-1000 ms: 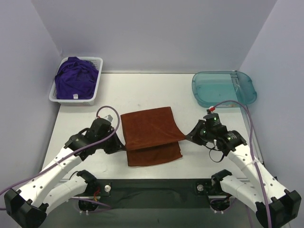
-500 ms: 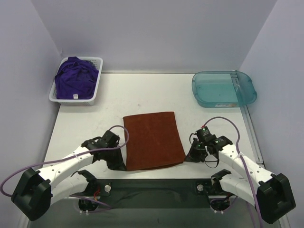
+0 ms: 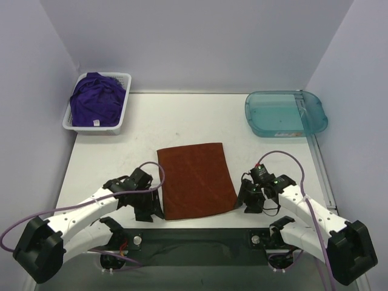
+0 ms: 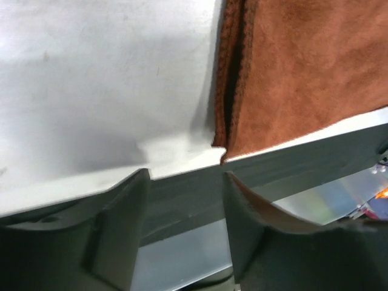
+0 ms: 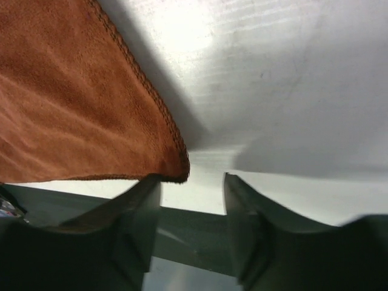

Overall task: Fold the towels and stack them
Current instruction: Fold the towel

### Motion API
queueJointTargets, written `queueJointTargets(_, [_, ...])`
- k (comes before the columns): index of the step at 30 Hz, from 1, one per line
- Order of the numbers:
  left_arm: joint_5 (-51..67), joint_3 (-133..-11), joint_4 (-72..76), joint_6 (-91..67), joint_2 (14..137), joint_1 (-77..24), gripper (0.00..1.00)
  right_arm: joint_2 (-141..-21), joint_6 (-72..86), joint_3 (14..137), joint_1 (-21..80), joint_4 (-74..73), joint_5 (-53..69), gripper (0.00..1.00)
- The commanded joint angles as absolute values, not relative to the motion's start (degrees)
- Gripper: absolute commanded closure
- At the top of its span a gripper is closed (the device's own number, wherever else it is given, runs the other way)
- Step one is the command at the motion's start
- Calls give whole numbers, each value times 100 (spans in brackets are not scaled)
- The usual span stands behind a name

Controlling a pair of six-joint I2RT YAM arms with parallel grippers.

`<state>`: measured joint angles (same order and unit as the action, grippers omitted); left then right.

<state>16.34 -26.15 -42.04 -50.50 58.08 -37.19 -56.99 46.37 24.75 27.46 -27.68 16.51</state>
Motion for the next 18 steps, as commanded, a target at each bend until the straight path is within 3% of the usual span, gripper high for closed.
queueJointTargets(1, [1398,-3179,-4630,-4957,5371,-3762,36,-5371,4307,2776,2777,-3427,1688,52])
queueJointTargets(5, [793,-3901,-4913,-4791,5185,-3744,19,-5256,3859,3697,2769,-3858,1267,33])
queueJointTargets(8, [135,-4523,-4931,-4439,5579,-3735,16,-5606,3402,4226,2725,-3876,959,30])
queueJointTargets(10, [-208,-4806,-4852,-4124,5896,-3718,14,-6115,3061,4762,2663,-3771,704,33])
queueJointTargets(16, [-1265,-5887,-4054,-3315,7660,-3228,15,-7390,2593,5641,2444,-2261,729,58])
queueJointTargets(18, [-1266,-6264,-3851,-3069,8093,-3007,16,-7994,2286,5922,2356,-1882,765,61])
